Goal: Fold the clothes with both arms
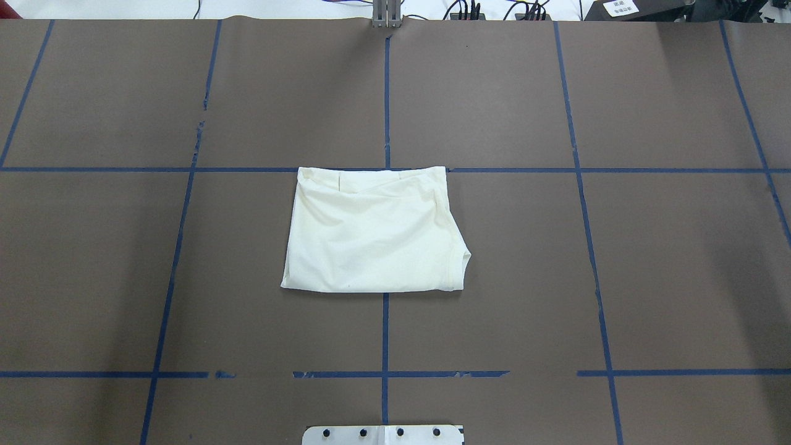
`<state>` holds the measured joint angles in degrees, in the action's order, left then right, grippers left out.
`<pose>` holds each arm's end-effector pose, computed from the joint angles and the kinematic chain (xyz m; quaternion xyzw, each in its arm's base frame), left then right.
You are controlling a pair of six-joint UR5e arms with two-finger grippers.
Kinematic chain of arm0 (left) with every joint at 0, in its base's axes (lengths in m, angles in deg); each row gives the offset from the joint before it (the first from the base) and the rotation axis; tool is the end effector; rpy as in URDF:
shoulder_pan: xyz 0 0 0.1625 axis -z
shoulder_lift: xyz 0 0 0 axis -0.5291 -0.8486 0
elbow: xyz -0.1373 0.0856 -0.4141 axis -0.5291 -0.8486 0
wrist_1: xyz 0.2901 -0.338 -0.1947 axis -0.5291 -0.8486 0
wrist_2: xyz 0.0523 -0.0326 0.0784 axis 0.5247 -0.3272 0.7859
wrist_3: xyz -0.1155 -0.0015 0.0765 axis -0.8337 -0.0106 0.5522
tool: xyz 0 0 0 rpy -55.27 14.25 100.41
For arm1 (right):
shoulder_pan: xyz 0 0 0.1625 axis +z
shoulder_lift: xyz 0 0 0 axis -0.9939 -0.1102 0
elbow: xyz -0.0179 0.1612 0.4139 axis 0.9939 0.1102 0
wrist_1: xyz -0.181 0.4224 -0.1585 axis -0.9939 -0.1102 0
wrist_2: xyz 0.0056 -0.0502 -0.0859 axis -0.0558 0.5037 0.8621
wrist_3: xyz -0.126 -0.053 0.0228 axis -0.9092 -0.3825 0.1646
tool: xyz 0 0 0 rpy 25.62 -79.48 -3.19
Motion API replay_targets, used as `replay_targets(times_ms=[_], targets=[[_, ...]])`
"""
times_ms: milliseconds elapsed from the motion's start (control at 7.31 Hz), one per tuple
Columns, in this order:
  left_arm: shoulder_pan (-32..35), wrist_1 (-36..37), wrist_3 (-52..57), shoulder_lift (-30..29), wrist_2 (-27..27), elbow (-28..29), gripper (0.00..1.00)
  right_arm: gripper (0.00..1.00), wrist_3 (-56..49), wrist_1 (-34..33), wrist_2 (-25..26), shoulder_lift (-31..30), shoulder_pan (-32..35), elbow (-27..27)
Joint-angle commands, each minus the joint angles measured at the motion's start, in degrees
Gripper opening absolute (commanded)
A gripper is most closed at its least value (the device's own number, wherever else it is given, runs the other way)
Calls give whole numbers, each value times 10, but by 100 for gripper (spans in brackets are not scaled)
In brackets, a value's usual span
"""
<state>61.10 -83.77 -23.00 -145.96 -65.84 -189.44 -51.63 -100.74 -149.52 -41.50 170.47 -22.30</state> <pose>-0.0715 -0.4793 0.6900 0.1084 0.3215 0.1085 0.9344 0.0199 -0.4170 0.6793 -0.0198 -0.3461 0.0108 0.9379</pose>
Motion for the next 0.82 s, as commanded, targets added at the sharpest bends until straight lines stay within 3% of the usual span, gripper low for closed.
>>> replay_targets(times_ms=[0, 684], targets=[[0, 43, 0, 0, -26, -4, 100, 100, -58, -2, -4, 1, -2, -2], [-1, 62, -7, -1, -49, 2, 100, 100, -55, 4, -10, -1, -1, 2]])
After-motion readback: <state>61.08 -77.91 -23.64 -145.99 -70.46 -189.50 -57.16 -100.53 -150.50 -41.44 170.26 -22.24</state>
